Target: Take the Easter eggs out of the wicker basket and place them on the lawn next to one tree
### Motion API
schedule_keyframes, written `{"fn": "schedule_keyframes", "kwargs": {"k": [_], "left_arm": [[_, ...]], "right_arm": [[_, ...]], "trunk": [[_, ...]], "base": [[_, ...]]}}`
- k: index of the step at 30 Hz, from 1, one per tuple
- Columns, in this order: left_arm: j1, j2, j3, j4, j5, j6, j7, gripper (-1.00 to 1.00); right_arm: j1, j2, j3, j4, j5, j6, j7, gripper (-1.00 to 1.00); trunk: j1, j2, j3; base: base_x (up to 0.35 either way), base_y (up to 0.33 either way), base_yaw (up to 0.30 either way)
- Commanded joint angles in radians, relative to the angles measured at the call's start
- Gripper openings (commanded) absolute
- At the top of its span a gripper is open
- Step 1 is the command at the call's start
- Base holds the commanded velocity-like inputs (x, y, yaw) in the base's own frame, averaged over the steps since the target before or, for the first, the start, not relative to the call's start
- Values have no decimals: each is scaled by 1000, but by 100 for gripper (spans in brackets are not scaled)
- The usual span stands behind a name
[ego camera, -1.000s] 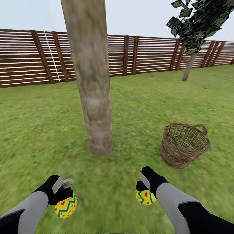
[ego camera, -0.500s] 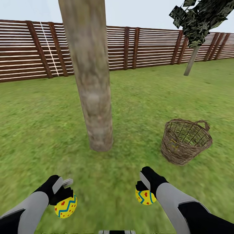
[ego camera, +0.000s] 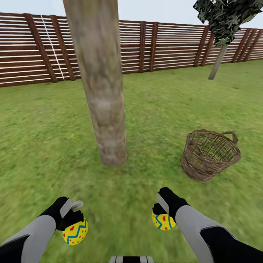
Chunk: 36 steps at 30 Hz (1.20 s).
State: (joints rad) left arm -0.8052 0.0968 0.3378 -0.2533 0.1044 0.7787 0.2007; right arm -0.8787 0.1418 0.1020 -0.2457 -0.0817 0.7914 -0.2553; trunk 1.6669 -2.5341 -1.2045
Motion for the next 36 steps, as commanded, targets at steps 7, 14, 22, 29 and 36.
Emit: {"fn": "schedule_keyframes", "kwargs": {"k": [7,14,22,29,36], "left_arm": [[0,0,1,-3,11,4,8,-100],[0,-3,1,-3,11,4,9,-100],[0,-5,1,-3,11,4,9,-100],[0,-8,1,-3,11,4,9,-100],[0,-18,1,-6,11,4,7,-100]], "right_arm": [[0,-1,8,-1,-8,5,-6,-100],[0,0,8,-1,-8,5,-6,-100],[0,0,8,-1,-8,5,-6,-100],[0,0,7,-1,-9,5,-6,-100],[0,0,8,-1,-9,5,-6,-100]], "trunk": [[2,-1,-10],[5,-3,-31],[8,-5,-54],[11,-6,-75],[14,-8,-88]], "base": [[0,0,0],[0,0,0],[0,0,0],[0,0,0],[0,0,0]]}}
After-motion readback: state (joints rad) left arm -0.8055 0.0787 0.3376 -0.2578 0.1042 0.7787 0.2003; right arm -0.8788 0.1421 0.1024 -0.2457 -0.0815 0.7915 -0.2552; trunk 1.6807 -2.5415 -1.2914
